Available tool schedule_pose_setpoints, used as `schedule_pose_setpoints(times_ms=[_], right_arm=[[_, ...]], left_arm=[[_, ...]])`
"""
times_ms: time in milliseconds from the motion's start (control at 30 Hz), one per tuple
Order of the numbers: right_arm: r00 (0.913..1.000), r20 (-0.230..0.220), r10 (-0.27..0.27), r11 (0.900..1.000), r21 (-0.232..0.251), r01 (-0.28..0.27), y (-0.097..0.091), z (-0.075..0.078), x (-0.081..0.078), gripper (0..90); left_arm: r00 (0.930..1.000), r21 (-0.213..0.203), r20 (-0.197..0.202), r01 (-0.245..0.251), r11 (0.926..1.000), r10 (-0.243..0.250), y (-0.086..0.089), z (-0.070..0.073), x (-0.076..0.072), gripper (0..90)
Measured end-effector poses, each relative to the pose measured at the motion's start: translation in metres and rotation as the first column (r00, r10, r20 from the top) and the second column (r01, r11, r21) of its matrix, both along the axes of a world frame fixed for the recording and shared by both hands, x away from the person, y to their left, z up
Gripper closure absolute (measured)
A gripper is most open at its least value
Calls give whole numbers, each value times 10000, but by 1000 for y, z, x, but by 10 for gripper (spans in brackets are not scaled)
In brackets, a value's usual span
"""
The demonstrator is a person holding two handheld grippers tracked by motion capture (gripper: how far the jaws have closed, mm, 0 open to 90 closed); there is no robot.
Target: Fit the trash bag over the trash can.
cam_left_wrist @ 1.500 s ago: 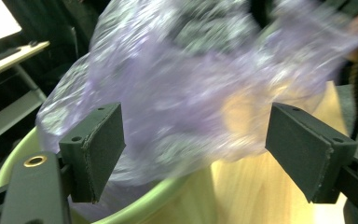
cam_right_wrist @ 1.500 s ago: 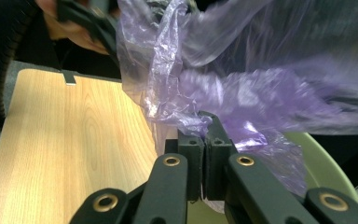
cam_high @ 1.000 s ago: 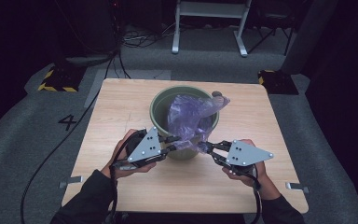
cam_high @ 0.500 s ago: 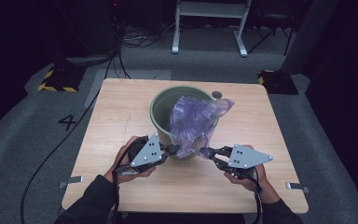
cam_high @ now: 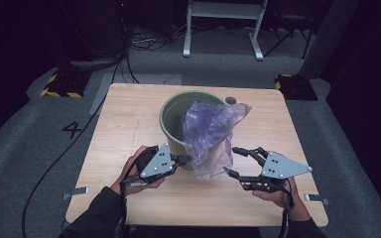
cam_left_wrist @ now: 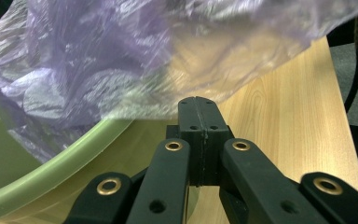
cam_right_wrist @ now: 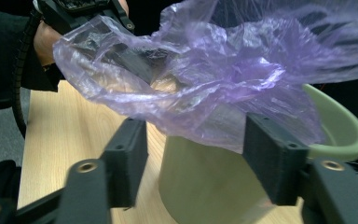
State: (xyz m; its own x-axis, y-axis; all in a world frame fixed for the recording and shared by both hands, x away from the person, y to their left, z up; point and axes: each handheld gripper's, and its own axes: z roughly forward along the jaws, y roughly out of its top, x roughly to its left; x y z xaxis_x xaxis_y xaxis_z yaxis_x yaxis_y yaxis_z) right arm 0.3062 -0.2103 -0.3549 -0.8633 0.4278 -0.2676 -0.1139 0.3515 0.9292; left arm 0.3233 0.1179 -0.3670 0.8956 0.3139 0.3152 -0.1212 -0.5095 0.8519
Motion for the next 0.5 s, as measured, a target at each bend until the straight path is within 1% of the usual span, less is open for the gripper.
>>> schedule_pose_setpoints(times_ms=[67, 133, 167, 200, 267, 300, 333, 367, 400, 433, 500], right_arm=[[10000, -47, 44, 9998, 168, -44, -5, 2, -1, 396], [9999, -37, 102, 9998, 143, -102, -5, 2, -1, 394], [9999, -58, 82, 10000, 57, -82, -4, 1, -2, 394], [10000, 33, -15, 10000, -14, 15, -2, 0, -2, 401], [10000, 39, -81, 9999, -62, 81, -1, -2, 0, 446], [10000, -5, 16, 10000, -94, -16, -1, -3, 0, 460], [10000, -5, 16, 10000, -94, -16, -1, -3, 0, 460], [10000, -34, 13, 9999, -133, -13, -1, -3, 0, 453], [10000, -52, -11, 9999, -110, 10, -2, -4, 1, 437], [10000, -57, -27, 9999, -98, 26, -3, -3, 1, 424], [9998, -100, -187, 9998, 36, 187, -6, -3, 1, 408]], left_arm=[[10000, -40, -34, -2, 10000, 2, -1, -1, 1, 900], [9999, -142, -93, 42, 9999, -44, -1, -1, 1, 900], [9999, -244, -119, 114, 9996, -117, -1, -1, 1, 898], [9998, -352, -133, 113, 9993, -117, -1, -1, 0, 840], [9998, -459, -153, -158, 9988, 152, -1, 0, -2, 659], [9996, -534, -178, -235, 9983, 226, -2, 1, -3, 485], [9994, -647, -220, -284, 9975, 270, -1, 1, -4, 485], [9990, -826, -297, -359, 9959, 336, 0, 1, -5, 409], [9991, -931, -354, -277, 9953, 245, 0, 1, -6, 318], [9988, -1066, -461, -206, 9941, 157, 1, 2, -7, 281], [9992, -1227, -359, -230, 9922, 188, 1, 4, -8, 206]])
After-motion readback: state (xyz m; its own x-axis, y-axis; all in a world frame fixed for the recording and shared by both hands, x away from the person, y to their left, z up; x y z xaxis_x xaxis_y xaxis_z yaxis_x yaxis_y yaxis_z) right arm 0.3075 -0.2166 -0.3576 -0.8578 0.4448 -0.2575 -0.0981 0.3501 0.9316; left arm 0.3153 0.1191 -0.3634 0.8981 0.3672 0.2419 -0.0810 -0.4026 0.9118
